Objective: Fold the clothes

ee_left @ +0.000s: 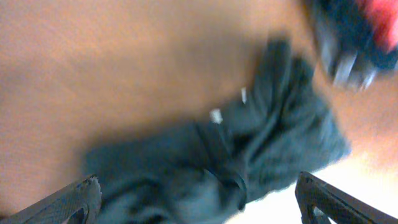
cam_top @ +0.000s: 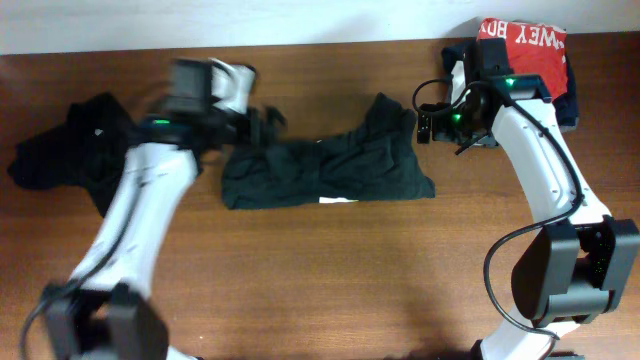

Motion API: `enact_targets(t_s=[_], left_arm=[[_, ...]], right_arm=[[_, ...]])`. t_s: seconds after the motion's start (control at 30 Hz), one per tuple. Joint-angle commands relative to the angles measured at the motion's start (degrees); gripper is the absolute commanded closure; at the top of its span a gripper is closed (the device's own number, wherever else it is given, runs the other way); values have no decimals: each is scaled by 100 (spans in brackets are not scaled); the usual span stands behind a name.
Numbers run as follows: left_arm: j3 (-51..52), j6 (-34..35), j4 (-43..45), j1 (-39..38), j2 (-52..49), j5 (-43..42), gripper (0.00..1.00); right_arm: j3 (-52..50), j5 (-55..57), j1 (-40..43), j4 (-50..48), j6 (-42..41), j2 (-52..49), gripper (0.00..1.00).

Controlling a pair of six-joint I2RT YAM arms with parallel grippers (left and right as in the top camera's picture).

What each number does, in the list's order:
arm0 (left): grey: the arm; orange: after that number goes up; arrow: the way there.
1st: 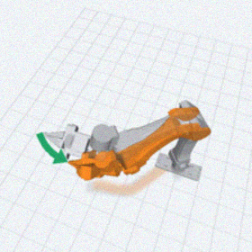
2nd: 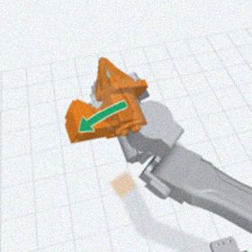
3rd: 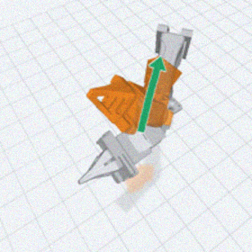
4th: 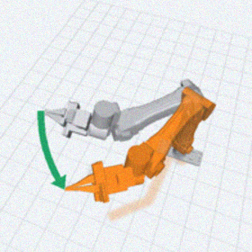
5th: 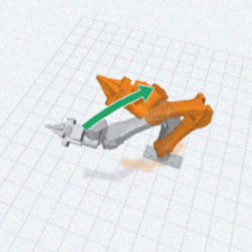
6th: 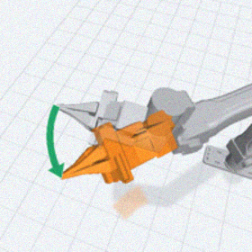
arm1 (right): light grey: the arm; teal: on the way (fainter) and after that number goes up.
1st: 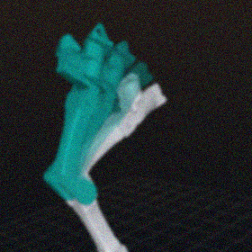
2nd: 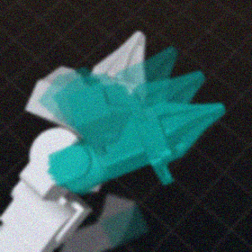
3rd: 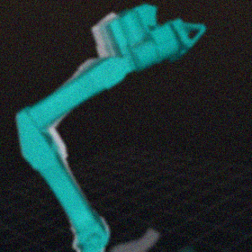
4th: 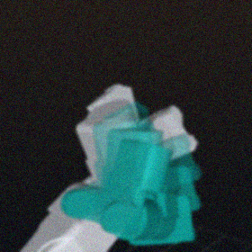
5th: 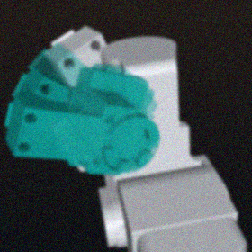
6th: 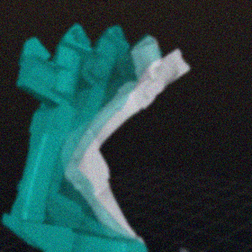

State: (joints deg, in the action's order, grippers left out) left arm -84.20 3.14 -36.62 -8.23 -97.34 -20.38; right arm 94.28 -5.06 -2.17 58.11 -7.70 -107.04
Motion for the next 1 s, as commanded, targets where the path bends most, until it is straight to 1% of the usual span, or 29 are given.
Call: enact_targets(t_s=[0.0,0.07,0.2,0.3,0.37,0.47,0.63,0.8,0.97], left_arm=[[-289,74,-9,544,686,-673,1],[-291,76,-17,807,826,-800,1],[-291,175,-175,1296,907,-791,1],[-289,203,-326,1596,890,-739,1],[-289,203,-411,1768,885,-557,1],[-289,203,-487,2022,885,-343,1],[-289,201,-664,2356,885,-332,1],[-289,197,-800,2430,885,-109,1],[-289,170,-892,2433,885,-76,1]], right_arm=[[-37,-380,-7,-28,55,-26,1],[-37,-669,-15,-57,133,-26,1],[-37,-1482,-197,-157,151,-26,0],[-37,-1853,-588,-323,149,-26,2],[-37,-1860,-1014,-560,85,-28,3],[-37,-1357,-1703,-1014,-361,-52,3],[-37,-417,-2614,-1668,-1025,-341,6],[-37,68,-3139,-2177,-1257,-841,8],[-37,85,-3351,-2614,-1257,-1047,8]])
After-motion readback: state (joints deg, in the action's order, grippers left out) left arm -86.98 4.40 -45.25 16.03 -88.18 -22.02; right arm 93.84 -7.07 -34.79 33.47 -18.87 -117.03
